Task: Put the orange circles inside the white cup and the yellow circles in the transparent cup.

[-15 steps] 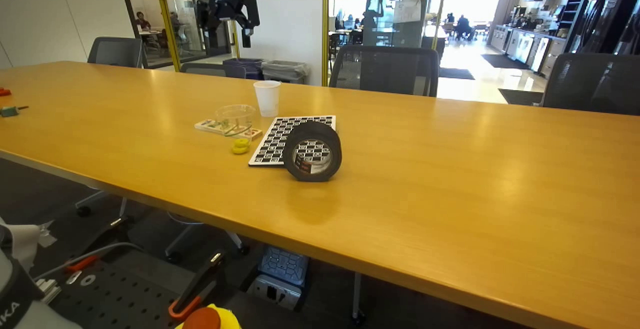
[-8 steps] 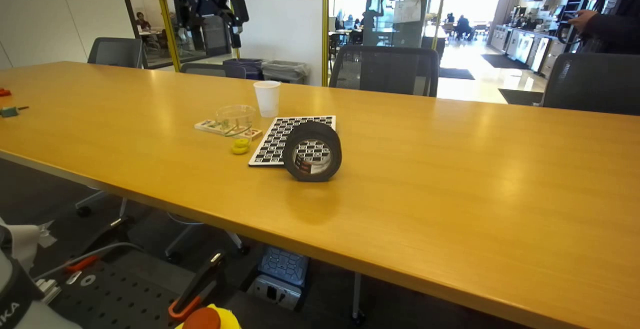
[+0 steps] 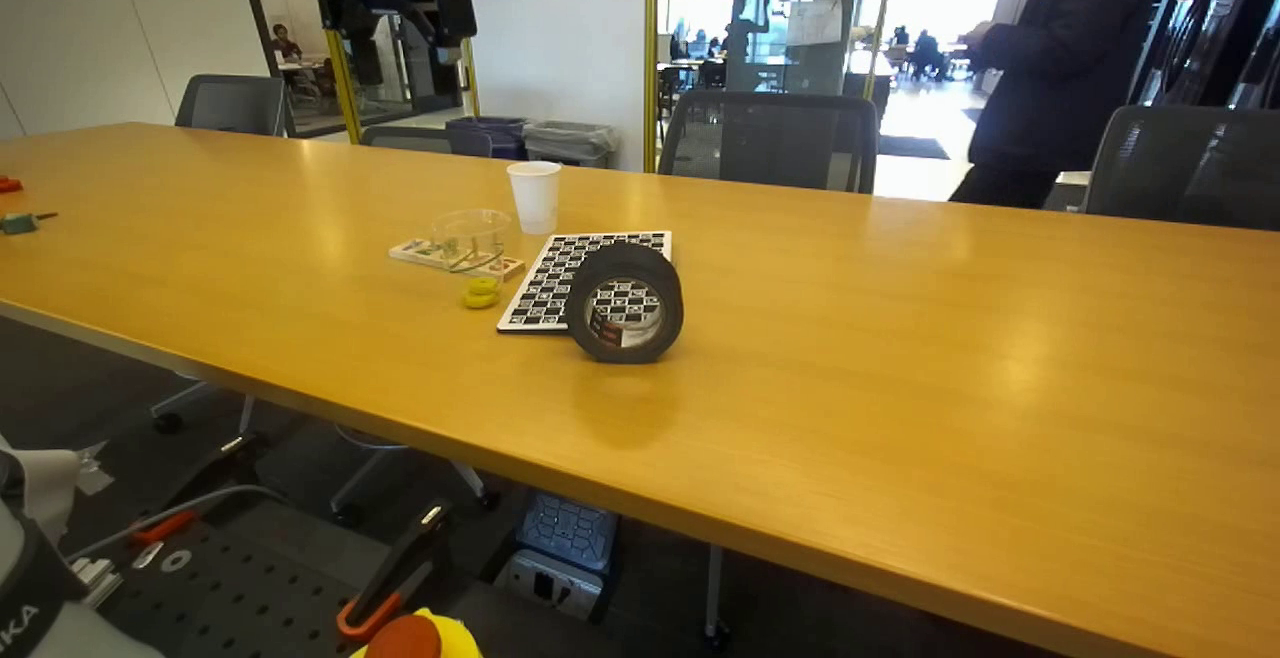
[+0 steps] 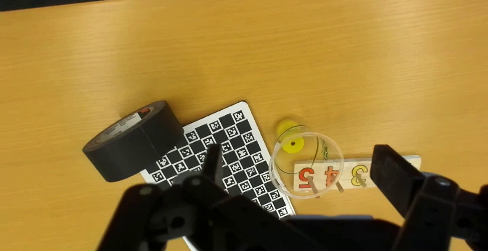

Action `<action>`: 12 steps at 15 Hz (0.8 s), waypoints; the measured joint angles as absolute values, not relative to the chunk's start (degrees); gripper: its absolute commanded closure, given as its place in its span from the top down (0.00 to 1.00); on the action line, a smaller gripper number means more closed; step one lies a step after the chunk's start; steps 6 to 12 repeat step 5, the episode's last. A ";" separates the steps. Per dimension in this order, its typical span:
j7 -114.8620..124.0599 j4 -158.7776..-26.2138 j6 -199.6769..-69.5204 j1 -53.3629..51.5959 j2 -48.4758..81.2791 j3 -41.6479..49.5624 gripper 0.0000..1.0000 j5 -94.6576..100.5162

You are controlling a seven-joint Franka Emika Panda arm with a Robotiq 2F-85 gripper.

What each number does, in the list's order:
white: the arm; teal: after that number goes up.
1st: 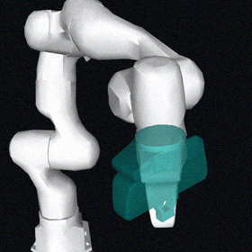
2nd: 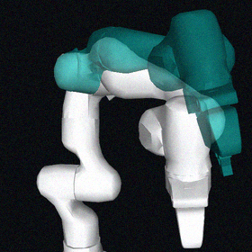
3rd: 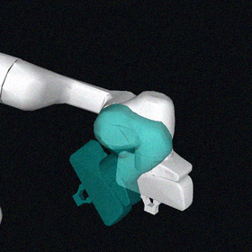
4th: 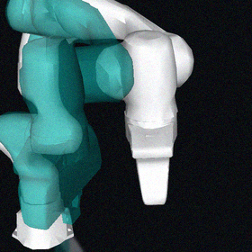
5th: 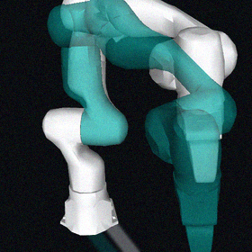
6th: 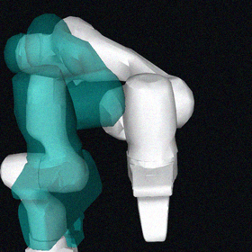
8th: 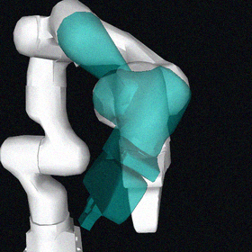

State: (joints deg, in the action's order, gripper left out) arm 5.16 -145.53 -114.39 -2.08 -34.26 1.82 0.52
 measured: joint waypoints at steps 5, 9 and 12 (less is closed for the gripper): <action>5.02 -146.68 -112.95 -0.08 -35.15 2.80 1.00 0.51; 5.02 -146.68 -112.95 -0.08 -35.15 2.80 1.00 0.51; 5.02 -146.68 -112.95 -0.08 -35.15 2.80 1.00 0.51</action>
